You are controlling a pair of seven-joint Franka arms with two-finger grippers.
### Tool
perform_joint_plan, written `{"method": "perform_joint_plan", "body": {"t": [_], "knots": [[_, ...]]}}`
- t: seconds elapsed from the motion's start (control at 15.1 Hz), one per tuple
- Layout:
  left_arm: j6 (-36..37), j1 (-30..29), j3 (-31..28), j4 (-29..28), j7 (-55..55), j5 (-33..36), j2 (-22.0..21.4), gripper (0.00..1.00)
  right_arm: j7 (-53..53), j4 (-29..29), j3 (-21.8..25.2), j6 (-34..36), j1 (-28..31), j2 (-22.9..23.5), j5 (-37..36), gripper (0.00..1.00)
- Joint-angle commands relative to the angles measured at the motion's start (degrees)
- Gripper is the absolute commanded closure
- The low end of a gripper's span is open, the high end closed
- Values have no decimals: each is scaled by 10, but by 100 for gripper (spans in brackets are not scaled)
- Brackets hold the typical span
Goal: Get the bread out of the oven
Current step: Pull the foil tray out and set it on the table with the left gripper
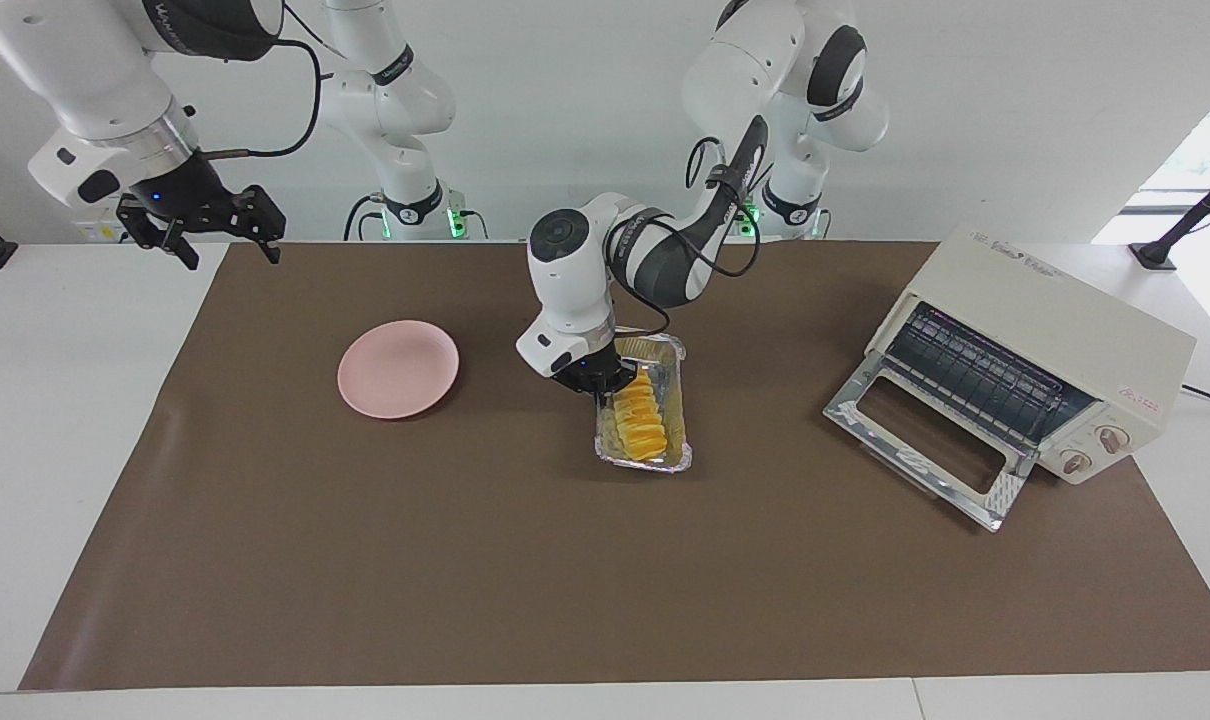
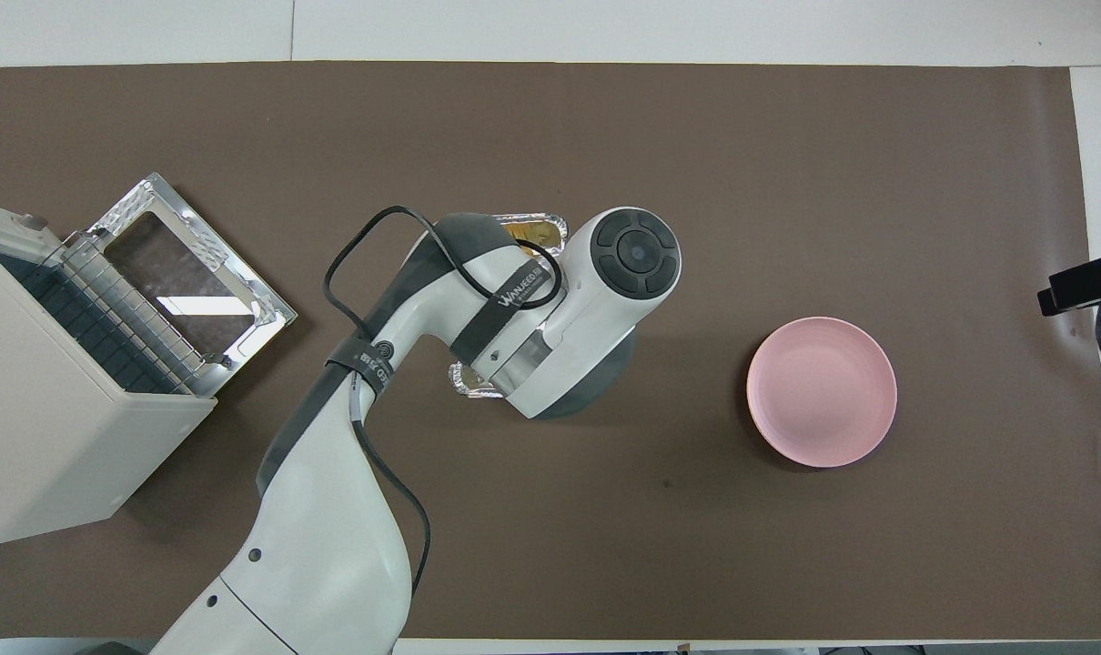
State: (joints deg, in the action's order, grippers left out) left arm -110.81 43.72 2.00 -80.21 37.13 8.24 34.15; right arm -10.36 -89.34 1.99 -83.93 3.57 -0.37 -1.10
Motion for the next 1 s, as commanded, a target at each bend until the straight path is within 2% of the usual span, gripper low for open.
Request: {"method": "perform_joint_plan", "body": {"t": [0.0,0.07,0.13,0.27,0.33,0.47,0.53,0.66,0.93], "knots": [[-27,0,-6,-29,-12,-10,-13,100,3,-15,-9,3,7,-12,-1,0],[-30,0,-6,-29,-12,-10,-12,100,5,-15,-9,2,6,-12,-1,0],[-31,0,-6,-28,-10,-10,-12,62,7,-15,-10,2,5,-13,-1,0],[-22,2,-9,-22,-4,-9,-13,13,8,-15,-10,1,5,-13,-1,0],[-20,2,-11,-16,-4,-9,-14,0,7,-20,-10,-1,5,-14,-1,0],[-2,-7,-14,-4,-5,-9,-22,0,10,-29,-14,-4,3,-20,-1,0],[8,-23,-17,-4,-7,-10,-47,0,16,-36,-15,-8,-2,-22,-1,0],[44,-89,-16,-6,-13,-11,-102,0,65,-42,-15,-25,-29,-22,-1,0],[127,-188,-16,-4,-50,-11,-178,0,197,-71,-15,-85,-111,-19,0,0]]}}
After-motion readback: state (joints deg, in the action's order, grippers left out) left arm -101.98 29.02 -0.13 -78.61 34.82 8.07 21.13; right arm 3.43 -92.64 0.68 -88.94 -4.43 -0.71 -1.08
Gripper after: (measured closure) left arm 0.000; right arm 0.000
